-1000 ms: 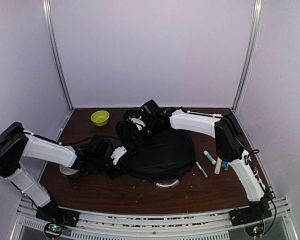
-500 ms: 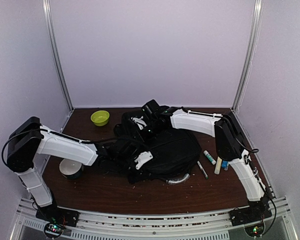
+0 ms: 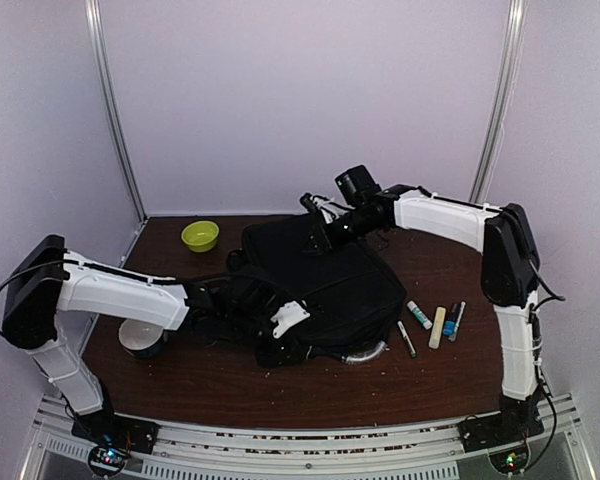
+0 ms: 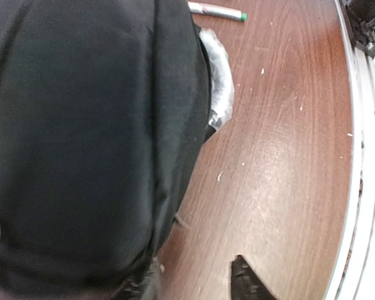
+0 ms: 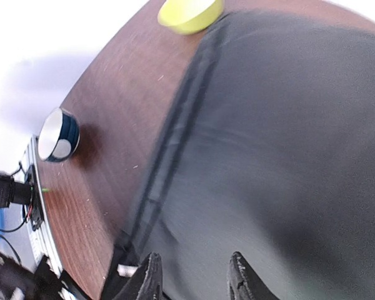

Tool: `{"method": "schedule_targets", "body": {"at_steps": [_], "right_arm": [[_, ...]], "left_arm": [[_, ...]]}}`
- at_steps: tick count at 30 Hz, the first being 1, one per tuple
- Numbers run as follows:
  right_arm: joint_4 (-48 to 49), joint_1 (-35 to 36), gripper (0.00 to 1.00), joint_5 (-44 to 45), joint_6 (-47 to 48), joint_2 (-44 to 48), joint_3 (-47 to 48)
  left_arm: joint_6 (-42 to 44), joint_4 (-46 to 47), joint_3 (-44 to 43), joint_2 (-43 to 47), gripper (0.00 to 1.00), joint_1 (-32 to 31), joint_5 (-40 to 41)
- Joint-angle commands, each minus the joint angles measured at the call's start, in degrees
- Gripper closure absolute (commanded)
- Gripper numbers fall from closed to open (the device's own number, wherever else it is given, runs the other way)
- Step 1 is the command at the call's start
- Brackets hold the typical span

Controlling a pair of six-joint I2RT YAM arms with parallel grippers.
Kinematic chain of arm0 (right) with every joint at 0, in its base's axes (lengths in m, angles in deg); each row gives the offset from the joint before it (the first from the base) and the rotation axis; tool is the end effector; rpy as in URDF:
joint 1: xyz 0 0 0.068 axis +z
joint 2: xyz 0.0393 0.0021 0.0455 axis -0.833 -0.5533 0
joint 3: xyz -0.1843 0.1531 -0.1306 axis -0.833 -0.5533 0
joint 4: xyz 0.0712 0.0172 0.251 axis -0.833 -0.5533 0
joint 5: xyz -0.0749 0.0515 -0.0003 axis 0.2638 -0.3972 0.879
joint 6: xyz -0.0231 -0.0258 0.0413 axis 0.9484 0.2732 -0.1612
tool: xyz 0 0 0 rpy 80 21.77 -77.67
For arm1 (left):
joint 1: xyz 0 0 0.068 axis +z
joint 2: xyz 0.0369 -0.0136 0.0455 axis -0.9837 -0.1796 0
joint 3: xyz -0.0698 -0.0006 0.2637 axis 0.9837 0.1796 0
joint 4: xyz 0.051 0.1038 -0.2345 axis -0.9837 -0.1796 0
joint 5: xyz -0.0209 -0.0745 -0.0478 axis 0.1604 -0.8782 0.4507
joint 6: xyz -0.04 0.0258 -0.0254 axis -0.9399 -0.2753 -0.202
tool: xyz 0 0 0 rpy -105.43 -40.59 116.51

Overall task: Pack the student bag
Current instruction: Zip the largest pocket of the bag in the student bag, then move the student bag to the center of the board.

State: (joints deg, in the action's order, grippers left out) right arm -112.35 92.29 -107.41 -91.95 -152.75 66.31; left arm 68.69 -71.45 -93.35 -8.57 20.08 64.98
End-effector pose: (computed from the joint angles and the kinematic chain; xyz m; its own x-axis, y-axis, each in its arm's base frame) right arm 0.3810 0.3022 0.2501 -0.6871 -0.3786 -0.6201 -0.7217 0.4542 0.5224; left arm 0.1671 -0.2993 0.1789 -0.3927 0.6571 -0.6434 0.9088 0.3845 -0.1621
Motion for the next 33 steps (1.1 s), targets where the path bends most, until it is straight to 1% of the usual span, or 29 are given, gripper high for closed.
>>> {"method": "schedule_targets", "body": {"at_steps": [1, 4, 7, 9, 11, 13, 18, 24, 29, 33], "right_arm": [[1.9, -2.8, 0.63, 2.5, 2.2, 9.7, -7.3], [1.7, -3.3, 0.63, 4.0, 5.1, 17.0, -14.5], [1.8, -3.2, 0.63, 5.7, 8.0, 24.8, -22.4], [0.2, -3.3, 0.63, 7.8, 11.4, 29.5, -26.7], [-2.1, -3.7, 0.62, 8.8, 14.7, 33.7, -29.9], [-3.4, -4.3, 0.61, 8.0, 16.8, 37.9, -33.2], [-3.3, -4.8, 0.6, 3.4, 20.8, 48.0, -42.9], [-13.9, -4.9, 0.59, -0.5, 28.1, 51.5, -44.6], [-12.6, -4.9, 0.59, 0.6, 28.0, 55.4, -48.4], [-12.5, -4.9, 0.58, 0.0, 27.9, 54.9, -48.9]], "left_arm": [[1.9, -3.5, 1.8, 7.0, 0.56, 0.1, 4.8], [2.8, -4.9, 3.6, 10.4, 0.56, 0.0, 9.4], [5.3, -3.3, 6.0, 13.7, 0.56, 0.0, 14.6], [7.9, -1.9, 6.6, 14.6, 0.56, 0.1, 15.2], [10.7, -2.0, 5.6, 13.7, 0.54, -0.1, 14.8], [12.8, -3.5, 3.1, 11.8, 0.52, -0.6, 15.1], [16.1, -5.7, -2.7, 6.1, 0.49, -1.6, 14.6], [21.5, -7.8, -6.0, 0.9, 0.49, -1.9, 15.3], [23.1, -7.9, -8.2, -2.5, 0.48, -3.1, 16.0], [23.4, -4.9, -9.9, -5.5, 0.49, -4.0, 21.9]]}}
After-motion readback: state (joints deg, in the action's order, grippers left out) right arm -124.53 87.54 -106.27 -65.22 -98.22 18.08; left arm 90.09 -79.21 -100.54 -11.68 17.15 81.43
